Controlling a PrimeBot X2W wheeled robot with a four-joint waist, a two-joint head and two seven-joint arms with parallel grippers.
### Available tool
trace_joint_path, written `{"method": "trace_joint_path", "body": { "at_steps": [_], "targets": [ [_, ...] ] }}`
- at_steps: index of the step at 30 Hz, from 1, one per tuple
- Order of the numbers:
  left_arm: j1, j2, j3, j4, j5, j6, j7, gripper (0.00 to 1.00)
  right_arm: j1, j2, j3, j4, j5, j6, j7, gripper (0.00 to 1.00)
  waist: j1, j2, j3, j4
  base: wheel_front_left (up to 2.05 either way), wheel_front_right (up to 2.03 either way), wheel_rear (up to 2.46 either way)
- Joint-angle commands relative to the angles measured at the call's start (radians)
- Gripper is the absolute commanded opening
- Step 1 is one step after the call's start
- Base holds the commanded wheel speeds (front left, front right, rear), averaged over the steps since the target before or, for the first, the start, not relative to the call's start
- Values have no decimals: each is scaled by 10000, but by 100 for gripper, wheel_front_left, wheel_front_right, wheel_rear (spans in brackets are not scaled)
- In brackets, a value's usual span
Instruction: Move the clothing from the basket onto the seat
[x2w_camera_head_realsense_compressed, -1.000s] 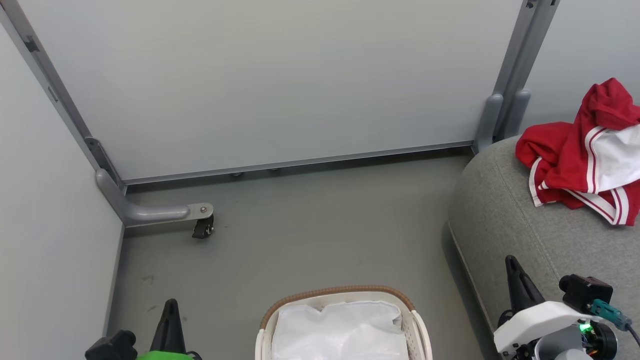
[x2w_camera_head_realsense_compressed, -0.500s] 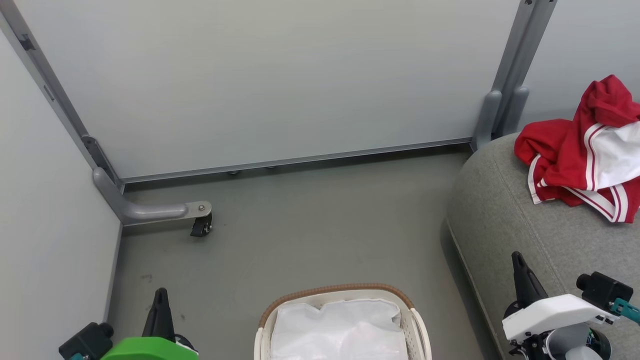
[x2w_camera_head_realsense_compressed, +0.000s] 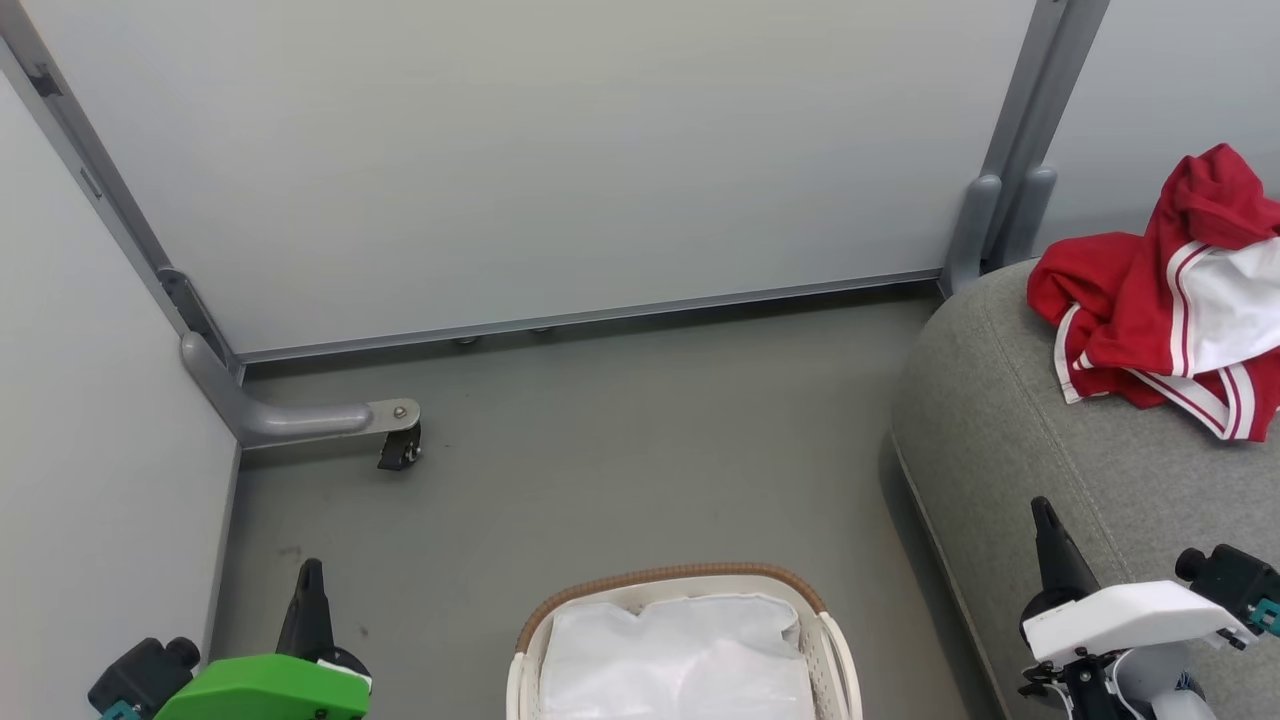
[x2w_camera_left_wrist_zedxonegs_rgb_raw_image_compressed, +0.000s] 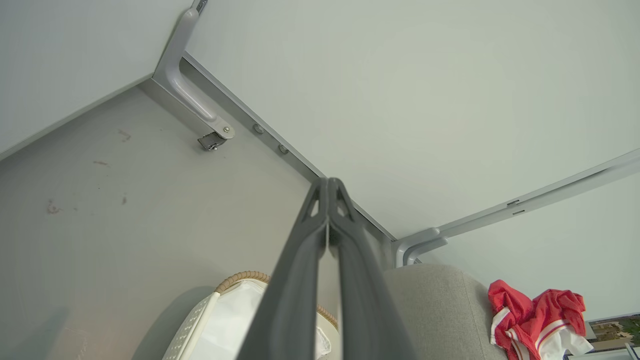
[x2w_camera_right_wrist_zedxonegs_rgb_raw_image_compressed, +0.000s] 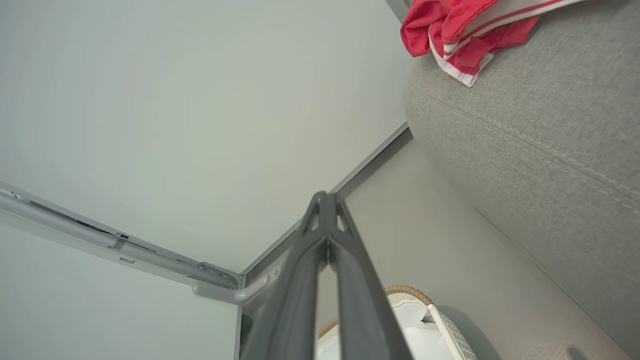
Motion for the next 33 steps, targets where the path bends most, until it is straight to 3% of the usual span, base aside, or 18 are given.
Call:
{"method": "trace_joint_path", "body": {
  "at_steps": [1,33],
  "targets": [
    [-336,23,69,-159,-300,-80,86,0,-251,-73,-43,-172,347,-2,68,0,0,0,7,-4,0,0,0],
    [-782,30,623,-319,-3406,-369,982,0,-315,-104,-241,-520,3848,-5,973,0,0,0,164,-98,0,0,0]
  ]
}}
